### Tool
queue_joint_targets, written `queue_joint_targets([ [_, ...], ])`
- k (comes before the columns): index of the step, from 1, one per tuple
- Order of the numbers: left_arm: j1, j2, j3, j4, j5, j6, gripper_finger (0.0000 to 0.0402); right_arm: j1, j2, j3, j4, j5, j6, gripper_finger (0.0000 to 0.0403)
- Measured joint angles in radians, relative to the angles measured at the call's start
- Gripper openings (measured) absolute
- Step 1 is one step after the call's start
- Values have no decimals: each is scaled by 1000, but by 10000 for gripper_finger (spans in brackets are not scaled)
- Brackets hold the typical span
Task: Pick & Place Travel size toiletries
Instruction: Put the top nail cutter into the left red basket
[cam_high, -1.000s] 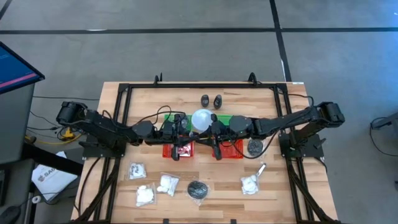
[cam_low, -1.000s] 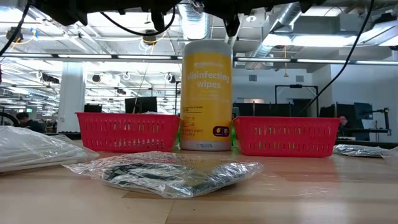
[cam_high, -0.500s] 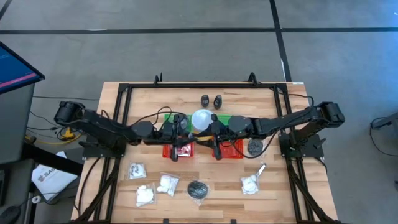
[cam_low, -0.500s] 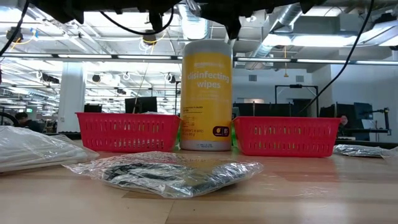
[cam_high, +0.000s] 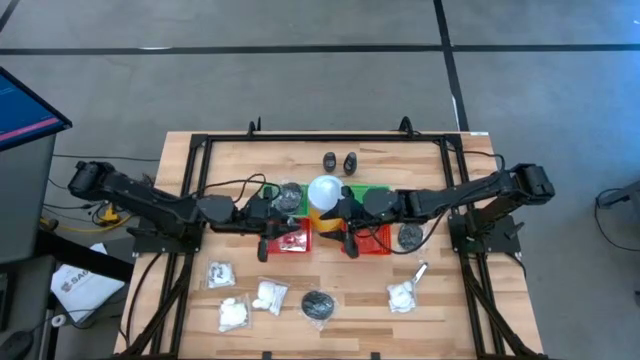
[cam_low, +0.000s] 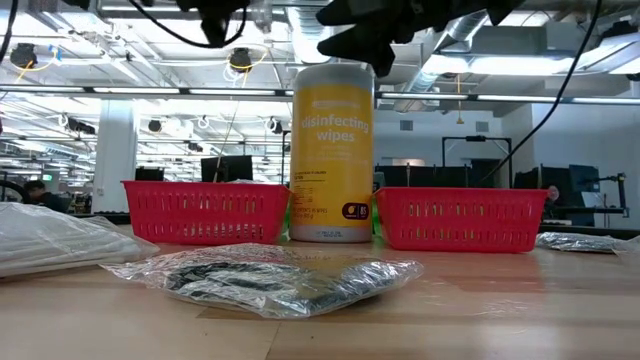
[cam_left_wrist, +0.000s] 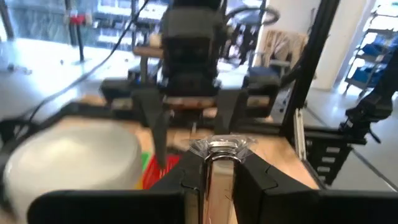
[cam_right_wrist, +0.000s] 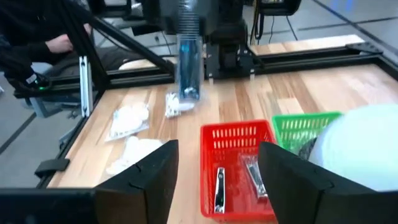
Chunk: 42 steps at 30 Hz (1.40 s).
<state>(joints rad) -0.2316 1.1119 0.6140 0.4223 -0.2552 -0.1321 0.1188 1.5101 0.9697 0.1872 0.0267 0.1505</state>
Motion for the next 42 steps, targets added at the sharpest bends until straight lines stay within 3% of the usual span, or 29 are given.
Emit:
queue_joint_targets([
  [11, -10, -7, -2, -248, -52, -141, 38, 39, 0, 0, -55, -3, 0, 205],
  [29, -10, 43, -163, -245, -65, -300, 46, 55, 0, 0, -231, -4, 63, 173],
  [42, -9, 51, -225, -241, -90, -381, 46, 71, 0, 0, -242, -4, 71, 169],
])
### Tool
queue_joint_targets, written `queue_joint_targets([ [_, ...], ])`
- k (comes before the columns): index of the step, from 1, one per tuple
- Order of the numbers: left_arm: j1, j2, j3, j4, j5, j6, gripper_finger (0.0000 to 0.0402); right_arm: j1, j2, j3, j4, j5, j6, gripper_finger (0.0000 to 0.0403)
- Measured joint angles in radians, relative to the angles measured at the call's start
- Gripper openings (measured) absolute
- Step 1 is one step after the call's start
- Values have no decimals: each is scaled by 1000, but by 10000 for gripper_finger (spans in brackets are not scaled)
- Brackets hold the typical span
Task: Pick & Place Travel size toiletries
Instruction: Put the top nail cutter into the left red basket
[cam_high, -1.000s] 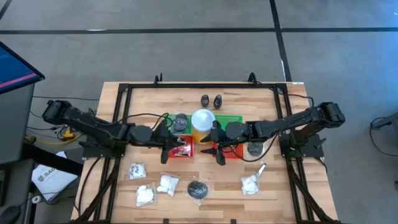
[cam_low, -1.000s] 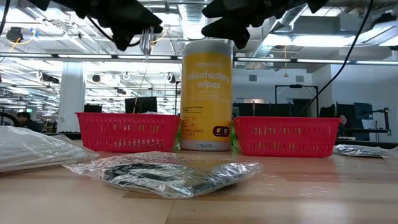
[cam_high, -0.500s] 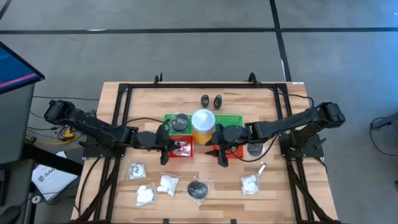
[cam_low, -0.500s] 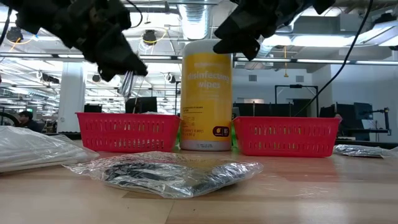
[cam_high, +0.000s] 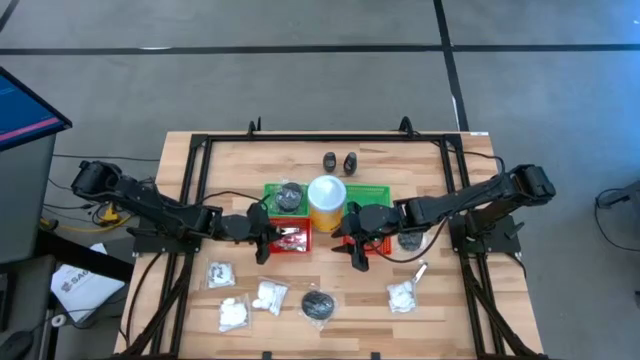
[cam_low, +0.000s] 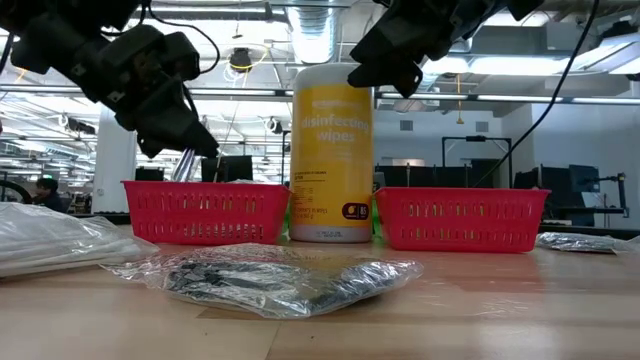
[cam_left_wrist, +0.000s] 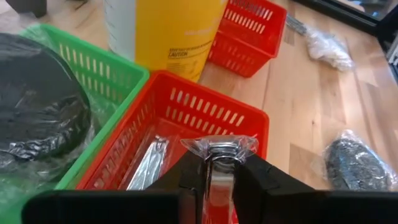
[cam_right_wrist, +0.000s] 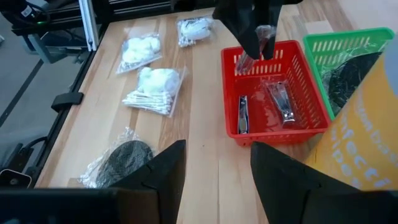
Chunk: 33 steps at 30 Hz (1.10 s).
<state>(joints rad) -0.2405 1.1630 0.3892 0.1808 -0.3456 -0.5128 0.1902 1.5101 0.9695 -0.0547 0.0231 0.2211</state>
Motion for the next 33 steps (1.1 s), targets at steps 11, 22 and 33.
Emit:
queue_joint_targets([
  [11, 0, 93, 0, 17, -43, 6, 61, 0, 0, 0, -6, 0, -3, 168],
  [22, 1, 123, 0, 69, -54, 15, 98, 0, 0, 0, -47, 0, 13, 169],
  [33, 0, 123, 0, 97, -91, 16, 218, 0, 0, 0, -58, 0, 15, 169],
])
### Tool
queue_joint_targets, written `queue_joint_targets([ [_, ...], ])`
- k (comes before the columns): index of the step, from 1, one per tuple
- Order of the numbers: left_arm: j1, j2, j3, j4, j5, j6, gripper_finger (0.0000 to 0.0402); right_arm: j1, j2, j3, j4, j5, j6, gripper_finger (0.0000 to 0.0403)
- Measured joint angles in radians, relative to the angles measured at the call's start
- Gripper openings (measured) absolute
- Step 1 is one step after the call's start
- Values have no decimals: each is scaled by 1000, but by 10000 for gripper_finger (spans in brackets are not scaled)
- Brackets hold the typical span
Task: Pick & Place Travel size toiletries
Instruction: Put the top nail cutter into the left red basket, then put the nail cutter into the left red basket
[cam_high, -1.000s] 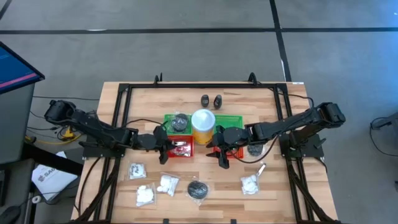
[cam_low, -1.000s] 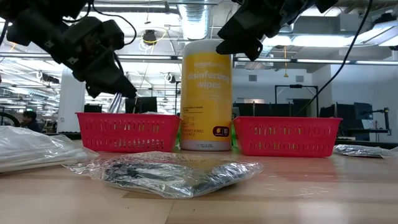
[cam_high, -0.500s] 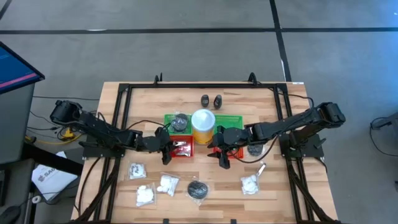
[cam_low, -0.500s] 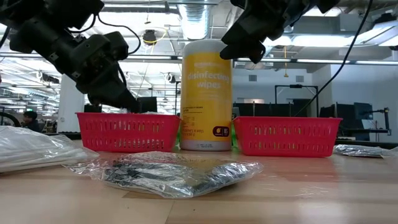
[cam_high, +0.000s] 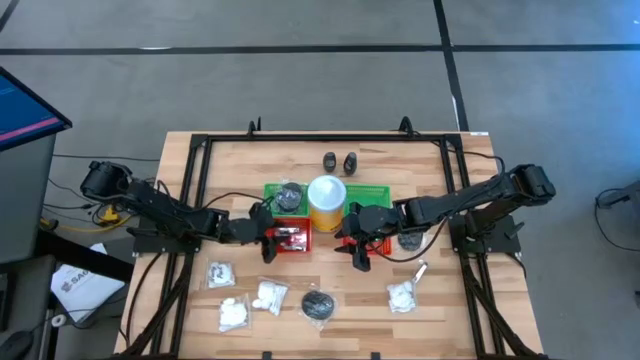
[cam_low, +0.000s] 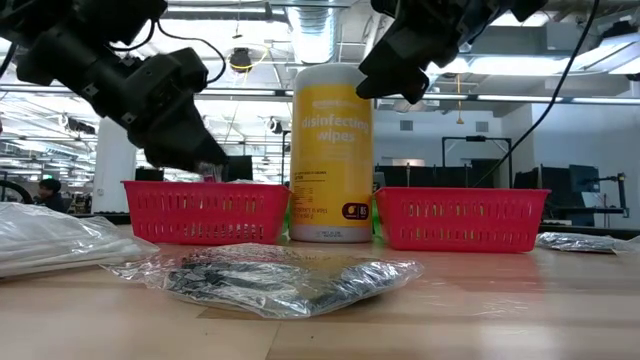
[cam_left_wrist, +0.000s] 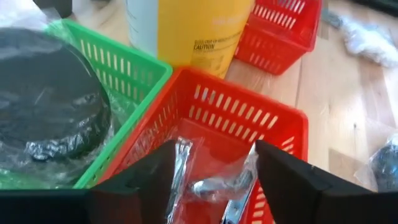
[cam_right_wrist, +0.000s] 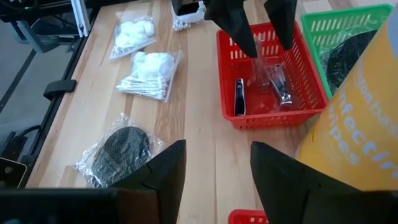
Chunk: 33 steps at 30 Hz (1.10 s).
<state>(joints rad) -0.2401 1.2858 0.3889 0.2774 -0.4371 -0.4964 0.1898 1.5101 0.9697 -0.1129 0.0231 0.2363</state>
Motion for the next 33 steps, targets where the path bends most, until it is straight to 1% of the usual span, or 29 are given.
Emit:
queue_joint_targets([
  [3, 0, -4, 0, 68, -7, 7, 240, 0, 0, 0, -7, 0, 0, 167],
  [6, 1, -4, 1, 121, -7, 72, 253, 0, 0, 0, -35, 0, 1, 166],
  [8, 1, -4, 1, 129, -7, 97, 257, -1, -2, 0, -55, 0, 3, 167],
  [15, 1, -4, 1, 142, -8, 100, 260, -1, -40, 2, -165, 0, 71, 162],
  [24, 1, -4, 1, 183, -9, 100, 260, 1, -123, 0, -460, 0, 225, 157],
  [29, 1, -4, 1, 192, -10, 100, 260, 15, -132, 0, -617, 0, 297, 158],
  [33, 1, -4, 1, 197, -10, 99, 260, 39, -129, 0, -696, 0, 331, 155],
])
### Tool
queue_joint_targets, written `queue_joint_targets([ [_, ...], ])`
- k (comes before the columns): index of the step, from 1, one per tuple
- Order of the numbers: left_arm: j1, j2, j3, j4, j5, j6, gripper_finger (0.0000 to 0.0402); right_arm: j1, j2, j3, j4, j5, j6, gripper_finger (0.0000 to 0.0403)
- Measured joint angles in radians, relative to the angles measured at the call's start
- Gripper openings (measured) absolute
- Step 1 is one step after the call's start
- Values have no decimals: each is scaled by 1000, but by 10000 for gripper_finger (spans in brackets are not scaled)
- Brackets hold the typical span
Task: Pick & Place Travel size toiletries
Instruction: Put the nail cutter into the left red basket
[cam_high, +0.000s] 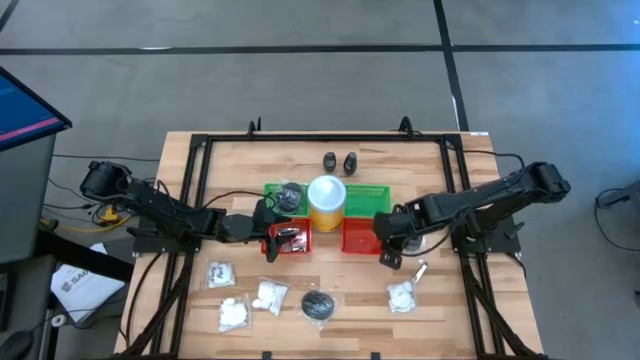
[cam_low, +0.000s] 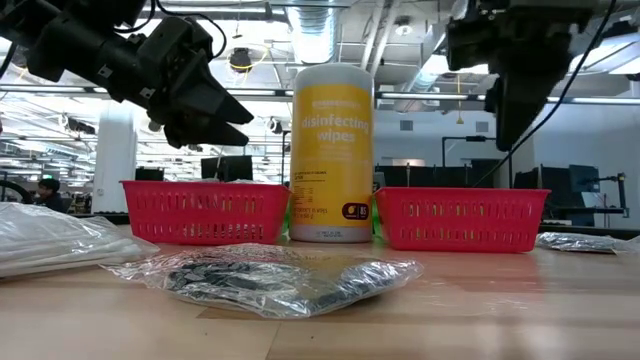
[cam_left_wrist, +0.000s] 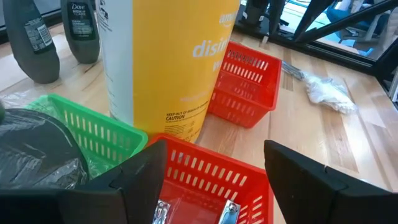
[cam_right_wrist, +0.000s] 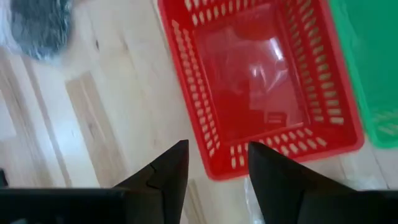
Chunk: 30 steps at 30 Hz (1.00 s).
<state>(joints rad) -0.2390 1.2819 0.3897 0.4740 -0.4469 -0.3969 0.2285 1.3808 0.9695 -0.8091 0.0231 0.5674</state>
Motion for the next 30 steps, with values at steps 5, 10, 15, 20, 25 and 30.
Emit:
queue_joint_targets([
  [5, 0, 0, 0, 7, 3, 0, 260, 45, 0, 0, -57, 0, 48, 150],
  [10, 0, 0, 0, 8, 6, 0, 260, 108, 0, 0, -113, 0, 118, 144],
  [15, 0, 0, 0, 8, 7, 0, 260, 180, 0, -13, -115, 0, 180, 141],
  [20, 0, 0, 0, 15, 7, 0, 260, 243, 0, -33, -114, 0, 237, 142],
  [25, 0, 0, 0, 16, 8, -3, 260, 300, 0, -62, -119, 0, 238, 139],
  [30, 0, 0, 0, 18, 8, -3, 260, 339, 0, -64, -137, 4, 236, 131],
])
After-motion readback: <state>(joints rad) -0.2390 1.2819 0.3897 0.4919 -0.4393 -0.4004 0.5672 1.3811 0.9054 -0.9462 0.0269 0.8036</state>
